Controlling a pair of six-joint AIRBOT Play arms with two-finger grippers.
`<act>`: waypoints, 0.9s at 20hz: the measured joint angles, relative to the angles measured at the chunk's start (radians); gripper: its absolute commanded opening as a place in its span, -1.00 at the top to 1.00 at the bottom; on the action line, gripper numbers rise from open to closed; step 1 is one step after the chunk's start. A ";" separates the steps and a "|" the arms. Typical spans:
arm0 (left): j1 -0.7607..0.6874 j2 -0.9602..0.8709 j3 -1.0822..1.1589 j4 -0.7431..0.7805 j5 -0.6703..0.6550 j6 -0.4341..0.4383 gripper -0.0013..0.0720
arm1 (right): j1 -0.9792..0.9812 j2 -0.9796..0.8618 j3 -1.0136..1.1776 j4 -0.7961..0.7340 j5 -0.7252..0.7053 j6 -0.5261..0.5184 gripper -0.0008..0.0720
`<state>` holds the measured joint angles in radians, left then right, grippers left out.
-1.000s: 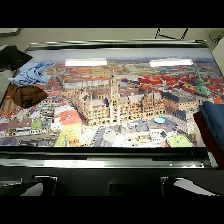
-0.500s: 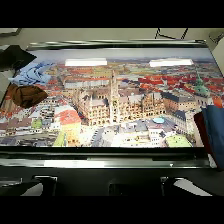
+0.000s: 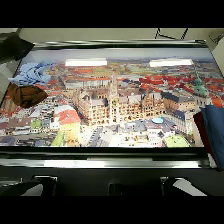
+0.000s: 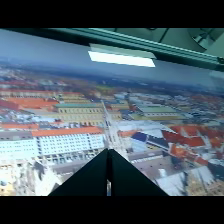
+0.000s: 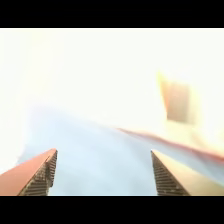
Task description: Fold the clothes and pants, and hang the long-sleeved shirts on hangers.
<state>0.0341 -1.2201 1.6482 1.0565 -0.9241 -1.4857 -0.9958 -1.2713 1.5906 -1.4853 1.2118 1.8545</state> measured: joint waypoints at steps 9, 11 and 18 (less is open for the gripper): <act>-0.096 -0.225 -0.066 0.445 -0.372 -0.192 -0.97 | 0.645 -0.135 0.050 0.118 0.176 -0.104 -0.89; -0.108 -0.208 -0.156 0.442 -0.377 -0.188 -0.97 | 0.734 -0.164 0.005 0.124 0.220 -0.116 -0.88; -0.120 -0.169 -0.287 0.438 -0.310 -0.190 -0.97 | 0.851 -0.192 -0.044 0.112 0.240 -0.128 -0.87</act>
<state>-0.0856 -1.3888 1.3613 1.4948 -1.2343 -1.6752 -0.1444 -1.4631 1.5463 -1.3735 1.4521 1.7267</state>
